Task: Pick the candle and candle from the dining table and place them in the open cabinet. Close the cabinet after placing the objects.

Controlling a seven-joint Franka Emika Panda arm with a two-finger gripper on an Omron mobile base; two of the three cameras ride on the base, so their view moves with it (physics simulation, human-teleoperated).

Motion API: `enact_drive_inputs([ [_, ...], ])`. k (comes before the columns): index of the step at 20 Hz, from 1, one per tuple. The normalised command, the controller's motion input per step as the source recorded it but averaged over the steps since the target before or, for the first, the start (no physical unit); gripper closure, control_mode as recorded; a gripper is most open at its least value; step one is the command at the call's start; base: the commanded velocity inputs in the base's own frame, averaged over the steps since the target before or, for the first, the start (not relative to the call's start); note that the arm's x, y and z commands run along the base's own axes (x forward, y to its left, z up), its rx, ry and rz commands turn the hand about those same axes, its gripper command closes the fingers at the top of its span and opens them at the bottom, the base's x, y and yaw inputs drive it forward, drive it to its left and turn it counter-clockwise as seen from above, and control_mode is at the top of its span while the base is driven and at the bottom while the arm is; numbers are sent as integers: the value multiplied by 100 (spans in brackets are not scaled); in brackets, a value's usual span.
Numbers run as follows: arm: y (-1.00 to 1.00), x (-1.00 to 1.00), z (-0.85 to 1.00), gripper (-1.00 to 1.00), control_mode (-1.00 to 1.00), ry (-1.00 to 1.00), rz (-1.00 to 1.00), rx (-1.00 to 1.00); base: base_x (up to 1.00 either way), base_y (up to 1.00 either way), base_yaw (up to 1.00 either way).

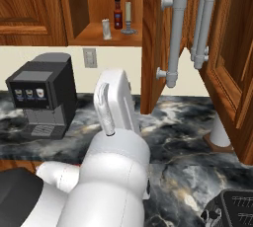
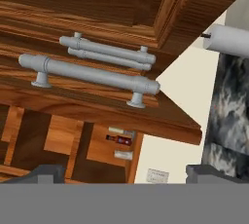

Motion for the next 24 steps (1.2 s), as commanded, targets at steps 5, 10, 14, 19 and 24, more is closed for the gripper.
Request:
enact_drive_inputs([
  [5,-2,30,-1,-100,-100,-6,0,0,0,0,0],
  [10,0,26,-2,-100,-100,-9,-4,-2,0,0,0],
  [14,0,32,-5,-100,-100,-10,-10,-2,0,0,0],
  [19,-2,36,-13,-100,-100,-8,-9,-2,0,0,0],
  [24,-13,48,-10,-100,-100,-5,-4,0,0,0,0],
])
